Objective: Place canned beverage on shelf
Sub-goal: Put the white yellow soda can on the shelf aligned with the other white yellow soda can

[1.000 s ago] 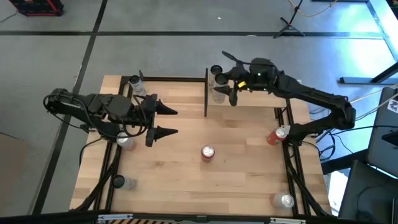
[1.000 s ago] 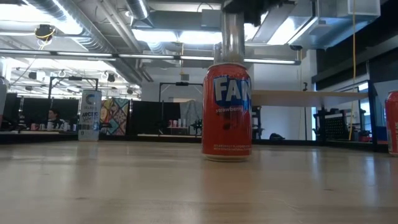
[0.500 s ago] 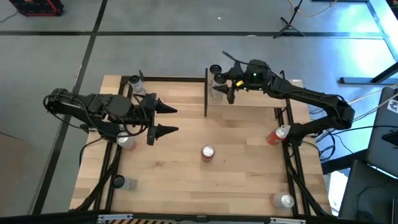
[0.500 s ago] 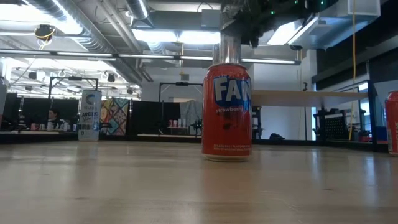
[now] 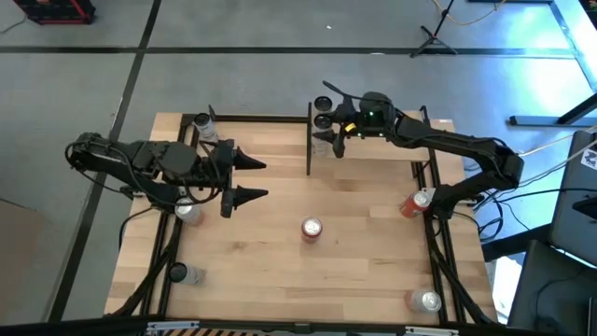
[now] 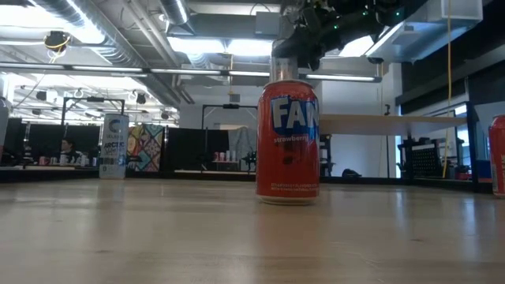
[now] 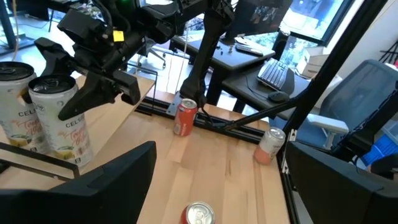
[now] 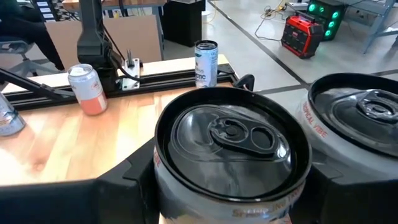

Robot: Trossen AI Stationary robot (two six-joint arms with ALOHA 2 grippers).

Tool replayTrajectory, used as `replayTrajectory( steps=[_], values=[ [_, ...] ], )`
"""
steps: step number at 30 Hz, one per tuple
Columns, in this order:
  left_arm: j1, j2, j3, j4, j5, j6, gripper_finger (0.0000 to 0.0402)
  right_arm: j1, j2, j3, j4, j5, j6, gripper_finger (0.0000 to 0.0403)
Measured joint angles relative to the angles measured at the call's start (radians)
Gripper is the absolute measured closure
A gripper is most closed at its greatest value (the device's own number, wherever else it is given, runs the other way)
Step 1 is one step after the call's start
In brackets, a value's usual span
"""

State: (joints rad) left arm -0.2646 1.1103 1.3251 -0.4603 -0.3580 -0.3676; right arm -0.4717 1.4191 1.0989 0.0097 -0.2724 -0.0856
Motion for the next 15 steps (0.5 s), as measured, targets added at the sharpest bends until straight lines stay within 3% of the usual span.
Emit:
replayTrajectory(
  steps=[4, 11, 15],
  values=[
    [0.0, 0.0, 0.0, 0.0, 0.004, 0.0, 0.0052, 0.0, 0.002, 0.0, 0.0, 0.011, -0.002, 0.017],
    [0.0, 0.0, 0.0, 0.0, 0.01, 0.0, 0.0052, 0.0, 0.002, 0.0, -0.005, 0.018, 0.001, 0.0097],
    [0.0, 0.0, 0.0, 0.0, 0.011, 0.0, 0.0052, 0.001, -0.002, 0.0, -0.008, 0.018, 0.008, 0.0077]
  ],
)
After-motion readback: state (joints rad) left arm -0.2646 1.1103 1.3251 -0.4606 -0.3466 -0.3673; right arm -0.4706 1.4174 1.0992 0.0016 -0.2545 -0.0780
